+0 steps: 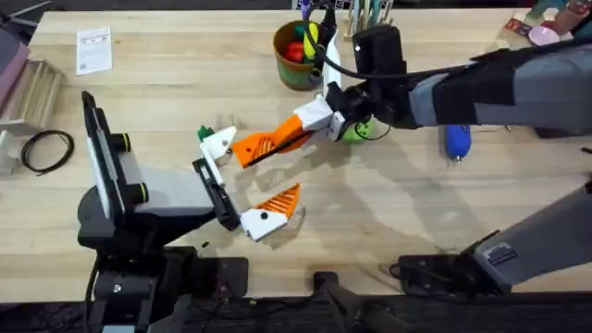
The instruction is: Pick up the gripper from the table and insert it into the empty holder that is missing its gripper. Then pick up a screw, insert it into the mounting hole, and use the screwdriver to tighten it. Finally, clean up the table by picking up the vegetable and placing it into the bucket.
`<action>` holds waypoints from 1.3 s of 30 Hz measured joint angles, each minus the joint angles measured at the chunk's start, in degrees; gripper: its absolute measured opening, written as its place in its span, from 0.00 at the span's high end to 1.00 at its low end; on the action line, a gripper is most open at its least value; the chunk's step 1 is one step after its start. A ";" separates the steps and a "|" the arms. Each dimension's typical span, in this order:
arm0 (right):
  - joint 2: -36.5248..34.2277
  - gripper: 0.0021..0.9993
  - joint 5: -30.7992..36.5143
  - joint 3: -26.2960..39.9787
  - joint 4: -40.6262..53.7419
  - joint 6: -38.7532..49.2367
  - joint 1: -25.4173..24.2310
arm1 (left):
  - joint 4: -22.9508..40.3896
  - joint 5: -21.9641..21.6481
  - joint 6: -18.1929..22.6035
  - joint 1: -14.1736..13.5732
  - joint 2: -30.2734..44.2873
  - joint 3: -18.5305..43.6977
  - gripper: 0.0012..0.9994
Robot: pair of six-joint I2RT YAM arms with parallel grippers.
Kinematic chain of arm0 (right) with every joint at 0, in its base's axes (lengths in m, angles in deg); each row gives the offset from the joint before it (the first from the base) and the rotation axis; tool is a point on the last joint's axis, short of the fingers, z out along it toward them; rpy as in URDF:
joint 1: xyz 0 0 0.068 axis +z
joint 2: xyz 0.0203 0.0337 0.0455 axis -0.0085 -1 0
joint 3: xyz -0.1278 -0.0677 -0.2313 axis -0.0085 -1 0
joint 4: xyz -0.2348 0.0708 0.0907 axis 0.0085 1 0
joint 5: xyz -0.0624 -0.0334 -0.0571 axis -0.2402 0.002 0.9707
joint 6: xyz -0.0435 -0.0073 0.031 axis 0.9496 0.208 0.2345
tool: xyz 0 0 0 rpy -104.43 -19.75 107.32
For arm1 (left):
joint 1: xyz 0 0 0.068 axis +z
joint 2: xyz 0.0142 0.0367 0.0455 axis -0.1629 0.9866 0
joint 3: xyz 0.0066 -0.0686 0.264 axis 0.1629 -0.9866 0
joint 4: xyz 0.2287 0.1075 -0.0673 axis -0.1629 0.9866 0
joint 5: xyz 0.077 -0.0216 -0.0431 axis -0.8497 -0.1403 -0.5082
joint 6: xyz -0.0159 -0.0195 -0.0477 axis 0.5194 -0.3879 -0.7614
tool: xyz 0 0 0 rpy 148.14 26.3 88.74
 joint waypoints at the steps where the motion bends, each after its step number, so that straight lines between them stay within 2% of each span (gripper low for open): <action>1: -0.16 0.99 0.00 0.00 0.02 0.00 0.11 | 0.00 0.00 0.00 0.00 0.00 0.00 0.01; 25: -0.41 0.99 1.15 1.78 0.06 -4.67 1.58 | 0.00 -0.04 0.00 0.00 0.00 0.00 0.01; 39: -3.46 0.99 1.53 4.95 0.06 -5.38 2.47 | -0.02 -0.46 -0.24 0.37 0.00 0.00 0.01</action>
